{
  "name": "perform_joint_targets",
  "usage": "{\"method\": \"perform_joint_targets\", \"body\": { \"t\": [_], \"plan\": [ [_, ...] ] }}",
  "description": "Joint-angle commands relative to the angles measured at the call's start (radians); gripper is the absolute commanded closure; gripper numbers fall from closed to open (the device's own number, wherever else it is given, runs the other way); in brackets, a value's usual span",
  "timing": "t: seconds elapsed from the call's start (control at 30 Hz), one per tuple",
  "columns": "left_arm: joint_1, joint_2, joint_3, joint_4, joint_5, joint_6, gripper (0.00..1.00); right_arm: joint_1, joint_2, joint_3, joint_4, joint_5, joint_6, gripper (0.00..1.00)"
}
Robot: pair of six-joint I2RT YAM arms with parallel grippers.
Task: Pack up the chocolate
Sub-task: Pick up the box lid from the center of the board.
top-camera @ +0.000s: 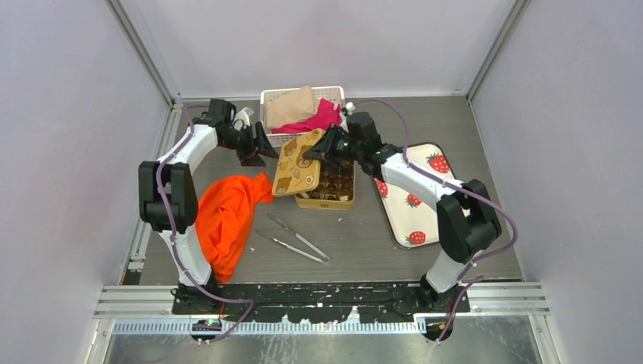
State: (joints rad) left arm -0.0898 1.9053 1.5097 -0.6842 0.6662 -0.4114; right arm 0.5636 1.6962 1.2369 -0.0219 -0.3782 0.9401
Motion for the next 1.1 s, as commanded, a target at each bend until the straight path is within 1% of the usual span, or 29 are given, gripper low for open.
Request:
{"method": "perform_joint_targets", "body": {
  "t": [0.0, 0.13, 0.27, 0.37, 0.6, 0.8, 1.07],
  "plan": [
    [-0.008, -0.057, -0.042, 0.043, 0.087, -0.032, 0.36, -0.058, -0.102, -0.074, 0.163, -0.131, 0.021, 0.99],
    [-0.027, -0.071, -0.073, 0.082, 0.095, -0.056, 0.36, -0.119, -0.138, -0.150, 0.225, -0.167, 0.039, 0.99],
    [-0.055, -0.049, -0.079, 0.101, 0.097, -0.069, 0.36, -0.150, -0.119, -0.175, 0.240, -0.212, 0.034, 0.99],
    [-0.073, -0.034, -0.087, 0.125, 0.101, -0.082, 0.36, -0.163, -0.109, -0.200, 0.297, -0.215, 0.063, 0.99],
    [-0.099, 0.016, -0.083, 0.173, 0.123, -0.114, 0.37, -0.173, -0.071, -0.201, 0.310, -0.238, 0.061, 0.99],
    [-0.120, 0.054, -0.051, 0.181, 0.118, -0.122, 0.41, -0.189, -0.036, -0.203, 0.316, -0.275, 0.059, 0.99],
    [-0.138, 0.099, -0.012, 0.171, 0.110, -0.119, 0.54, -0.216, -0.016, -0.205, 0.298, -0.296, 0.039, 0.99]
  ]
}}
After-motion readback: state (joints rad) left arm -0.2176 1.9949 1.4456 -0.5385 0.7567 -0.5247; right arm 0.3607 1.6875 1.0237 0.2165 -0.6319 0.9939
